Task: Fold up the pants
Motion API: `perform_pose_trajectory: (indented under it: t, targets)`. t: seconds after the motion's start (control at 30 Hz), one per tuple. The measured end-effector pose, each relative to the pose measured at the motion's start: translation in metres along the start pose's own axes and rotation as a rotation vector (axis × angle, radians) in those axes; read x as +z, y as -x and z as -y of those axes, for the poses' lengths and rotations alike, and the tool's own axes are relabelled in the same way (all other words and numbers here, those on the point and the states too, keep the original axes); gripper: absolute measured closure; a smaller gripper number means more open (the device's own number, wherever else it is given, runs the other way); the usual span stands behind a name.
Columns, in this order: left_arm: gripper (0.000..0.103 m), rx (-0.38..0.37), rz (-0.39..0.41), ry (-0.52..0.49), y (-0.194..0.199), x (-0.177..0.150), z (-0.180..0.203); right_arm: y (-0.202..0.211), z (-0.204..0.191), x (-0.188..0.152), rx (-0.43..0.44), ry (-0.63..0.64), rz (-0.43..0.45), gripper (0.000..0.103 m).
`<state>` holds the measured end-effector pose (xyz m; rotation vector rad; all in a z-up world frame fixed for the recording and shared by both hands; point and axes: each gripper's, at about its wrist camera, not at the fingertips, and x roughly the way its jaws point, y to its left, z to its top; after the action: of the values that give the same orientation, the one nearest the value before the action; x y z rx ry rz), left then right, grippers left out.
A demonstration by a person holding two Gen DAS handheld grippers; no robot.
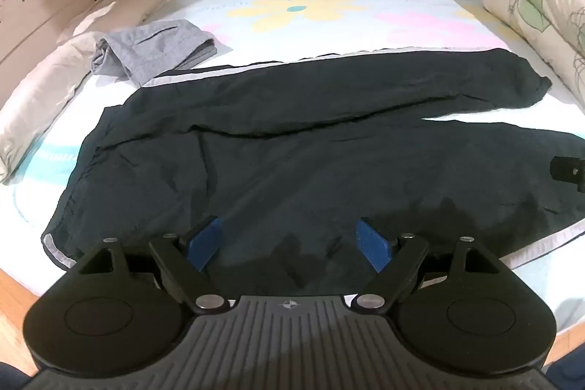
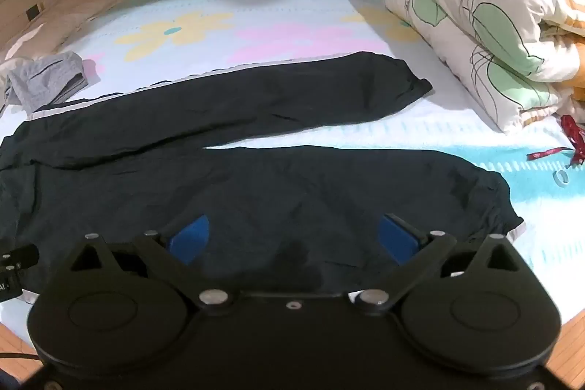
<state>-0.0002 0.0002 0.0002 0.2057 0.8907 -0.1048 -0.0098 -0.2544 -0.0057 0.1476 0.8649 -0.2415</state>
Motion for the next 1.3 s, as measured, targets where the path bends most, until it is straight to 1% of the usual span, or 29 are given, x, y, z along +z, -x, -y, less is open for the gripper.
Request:
perform_pose_trajectory:
  t: [0.17,0.2,0.57,0.67,0.93,1.3]
  targets:
    - [0.023,-0.017,-0.014,0.008,-0.0004,-0.0001,0.0003,0.0010,-0.0005,0.0022,0.005,-0.003,-0.004,0.003]
    - [0.023,-0.020,-0.020,0.007,-0.0030,0.0056,0.0005,0.0011,-0.0007,0.0027,0.006,-0.004,-0.005,0.003]
    - [0.023,-0.023,-0.017,0.029,-0.0024,0.0021,-0.0043,-0.0036,-0.0025,-0.0035,0.000,-0.001,-0.007,0.003]
    - [0.023,-0.019,-0.020,0.032,-0.0019,0.0026,-0.0046,-0.0027,-0.0001,-0.0007,0.005,-0.012,-0.018,0.003]
    - [0.023,-0.008,-0.012,0.046,0.0019,0.0029,-0.0075,-0.0045,-0.0021,-0.0030,0.000,0.007,-0.032,0.003]
    - [0.023,0.018,-0.018,0.040,0.0023,0.0055,-0.0058,-0.0062,-0.0030,-0.0017,-0.001,0.012,-0.044,0.003]
